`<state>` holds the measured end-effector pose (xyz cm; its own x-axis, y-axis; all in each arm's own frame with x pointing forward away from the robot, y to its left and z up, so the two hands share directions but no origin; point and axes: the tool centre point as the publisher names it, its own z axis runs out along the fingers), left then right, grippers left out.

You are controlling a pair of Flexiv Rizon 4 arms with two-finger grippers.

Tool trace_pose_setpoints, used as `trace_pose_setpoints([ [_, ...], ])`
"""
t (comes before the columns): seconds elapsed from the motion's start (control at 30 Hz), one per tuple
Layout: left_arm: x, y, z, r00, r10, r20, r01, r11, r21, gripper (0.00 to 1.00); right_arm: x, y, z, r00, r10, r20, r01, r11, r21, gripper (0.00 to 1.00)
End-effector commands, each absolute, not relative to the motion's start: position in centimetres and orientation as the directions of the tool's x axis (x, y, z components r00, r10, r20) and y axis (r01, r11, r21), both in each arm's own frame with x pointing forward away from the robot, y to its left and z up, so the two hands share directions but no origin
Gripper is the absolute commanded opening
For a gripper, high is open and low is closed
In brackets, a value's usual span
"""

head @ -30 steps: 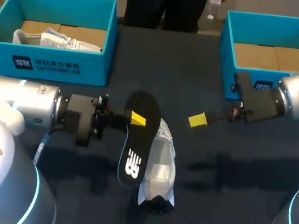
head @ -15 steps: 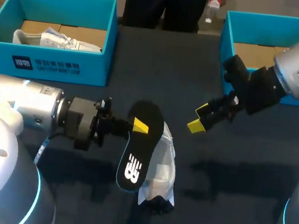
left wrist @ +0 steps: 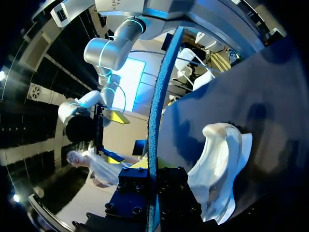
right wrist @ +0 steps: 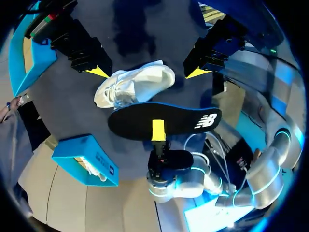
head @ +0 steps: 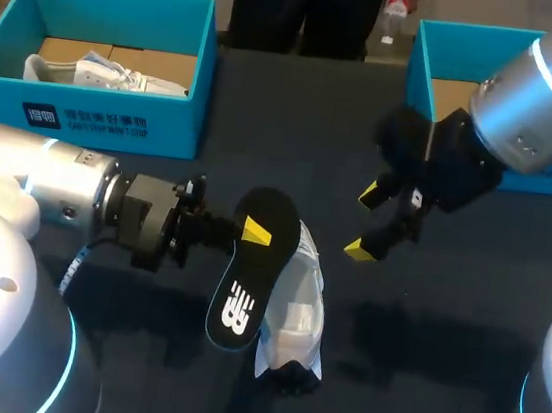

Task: Take the shoe out of the shoebox, open the shoe tongue, remove and reinsert the insole, then place the shoe into the shoebox

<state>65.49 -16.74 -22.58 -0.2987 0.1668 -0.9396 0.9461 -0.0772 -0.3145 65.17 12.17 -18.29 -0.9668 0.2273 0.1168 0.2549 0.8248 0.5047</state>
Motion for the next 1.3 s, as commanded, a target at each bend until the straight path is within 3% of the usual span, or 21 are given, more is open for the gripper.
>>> trace_pose_setpoints([
  [0.03,63.9,-17.2,-22.7,-0.385,0.163,-0.908,0.909,-0.1,-0.404,0.0,64.7,11.7,-18.7,-0.99,0.143,-0.006,0.129,0.906,0.403,1.0],
  [0.23,59.9,-17.6,-22.3,-0.523,0.142,-0.84,0.819,-0.187,-0.542,0.0,62.8,10.4,-21.5,-0.993,0.051,-0.107,0.007,0.929,0.369,1.0],
  [0.3,59.6,-17.4,-22.2,-0.514,0.16,-0.843,0.827,-0.167,-0.536,0.0,62.3,10.3,-22.5,-0.991,0.005,-0.133,-0.045,0.929,0.367,1.0],
  [0.7,59.2,-17.6,-22.3,-0.516,0.157,-0.842,0.824,-0.178,-0.538,0.0,62.8,10.4,-22.5,-0.99,-0.021,-0.139,-0.069,0.934,0.351,1.0],
  [1.3,56.2,-17.3,-23.2,-0.586,0.145,-0.797,0.751,-0.273,-0.601,0.0,61.1,12.9,-31.3,-0.988,-0.112,-0.11,-0.148,0.899,0.411,1.0],
])
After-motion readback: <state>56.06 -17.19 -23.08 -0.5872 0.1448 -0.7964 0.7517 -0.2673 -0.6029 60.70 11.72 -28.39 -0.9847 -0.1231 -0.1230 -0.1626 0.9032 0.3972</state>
